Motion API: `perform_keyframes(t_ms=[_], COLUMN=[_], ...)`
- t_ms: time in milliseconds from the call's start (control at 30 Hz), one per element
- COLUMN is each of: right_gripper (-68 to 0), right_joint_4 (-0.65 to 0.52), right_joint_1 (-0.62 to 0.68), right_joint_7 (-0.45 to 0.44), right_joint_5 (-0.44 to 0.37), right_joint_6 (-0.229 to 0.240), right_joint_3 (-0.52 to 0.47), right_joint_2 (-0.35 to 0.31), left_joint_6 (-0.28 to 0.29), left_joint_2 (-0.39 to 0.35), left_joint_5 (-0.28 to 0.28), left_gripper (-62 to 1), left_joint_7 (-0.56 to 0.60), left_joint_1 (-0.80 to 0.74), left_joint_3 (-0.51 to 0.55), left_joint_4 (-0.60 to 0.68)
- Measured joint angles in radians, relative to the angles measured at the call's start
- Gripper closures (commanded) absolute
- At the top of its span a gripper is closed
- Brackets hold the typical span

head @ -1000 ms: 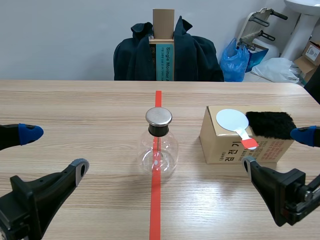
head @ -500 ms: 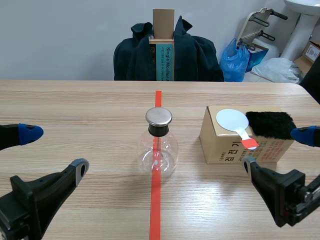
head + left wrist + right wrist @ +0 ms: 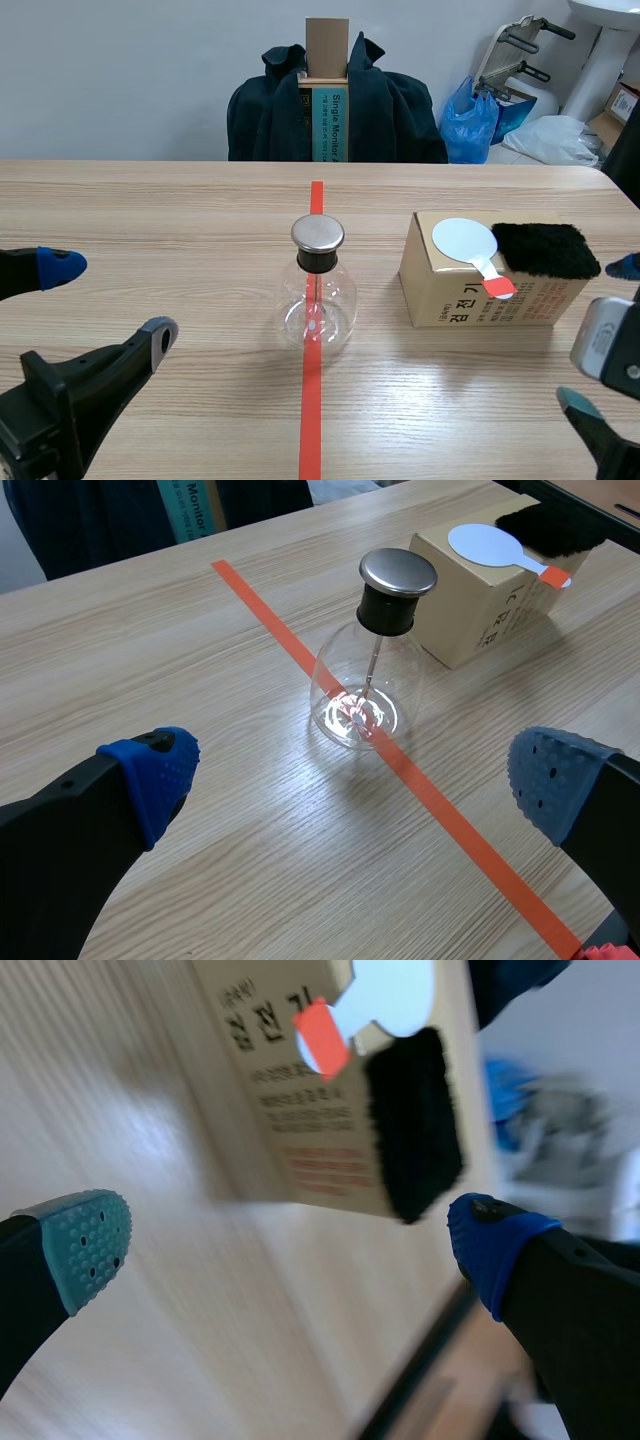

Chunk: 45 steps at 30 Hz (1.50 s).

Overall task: Do the electroscope experiment.
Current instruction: 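Pick up the white charging plate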

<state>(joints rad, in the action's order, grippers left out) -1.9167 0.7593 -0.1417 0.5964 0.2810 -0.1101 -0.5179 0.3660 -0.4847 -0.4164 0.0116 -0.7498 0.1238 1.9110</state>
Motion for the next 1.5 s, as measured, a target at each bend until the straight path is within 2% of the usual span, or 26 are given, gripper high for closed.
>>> perform_keyframes(t_ms=[133, 200, 300, 433, 600, 867, 933, 1200, 1500], right_gripper=[-67.9, -67.9, -67.9, -67.9, -67.9, -67.9, -67.9, -67.9, -67.9], right_joint_4=[0.005, 0.026, 0.1, 0.262, 0.443, 0.59, 0.615, 0.663, 0.677], right_joint_1=[0.0, -0.003, -0.018, -0.1, -0.209, -0.342, -0.36, -0.414, -0.476], right_joint_7=[-0.066, -0.108, -0.123, -0.121, -0.126, -0.097, -0.093, -0.083, -0.104], right_joint_5=[0.221, 0.292, 0.379, 0.436, 0.459, 0.458, 0.459, 0.538, 0.571], right_joint_6=[-0.224, -0.316, -0.456, -0.627, -0.77, -0.868, -0.879, -0.879, -0.876], right_joint_3=[-0.001, -0.001, 0.013, 0.1, 0.195, 0.374, 0.408, 0.428, 0.435], right_joint_2=[0.0, 0.0, 0.0, 0.001, 0.006, 0.006, 0.01, 0.039, 0.039], left_joint_6=[0.0, 0.0, 0.0, 0.0, 0.0, 0.0, 0.0, 0.0, 0.0], left_joint_2=[0.0, 0.0, 0.0, 0.0, 0.0, 0.0, 0.0, 0.0, 0.0], left_joint_5=[0.0, 0.0, 0.0, 0.0, 0.0, 0.0, 0.0, 0.0, 0.0], left_gripper=[-62.3, -62.3, -62.3, -62.3, -62.3, -62.3, -62.3, -62.3, -62.3], left_joint_7=[-0.001, -0.001, -0.001, -0.001, -0.001, -0.001, -0.001, 0.0, 0.003], left_joint_1=[0.002, 0.002, 0.002, 0.002, 0.002, 0.002, 0.002, 0.002, 0.002], left_joint_3=[0.0, 0.0, 0.0, 0.0, 0.0, 0.0, 0.0, 0.0, 0.0], left_joint_4=[0.0, 0.0, 0.0, 0.0, 0.0, 0.0, 0.0, 0.0, 0.0])
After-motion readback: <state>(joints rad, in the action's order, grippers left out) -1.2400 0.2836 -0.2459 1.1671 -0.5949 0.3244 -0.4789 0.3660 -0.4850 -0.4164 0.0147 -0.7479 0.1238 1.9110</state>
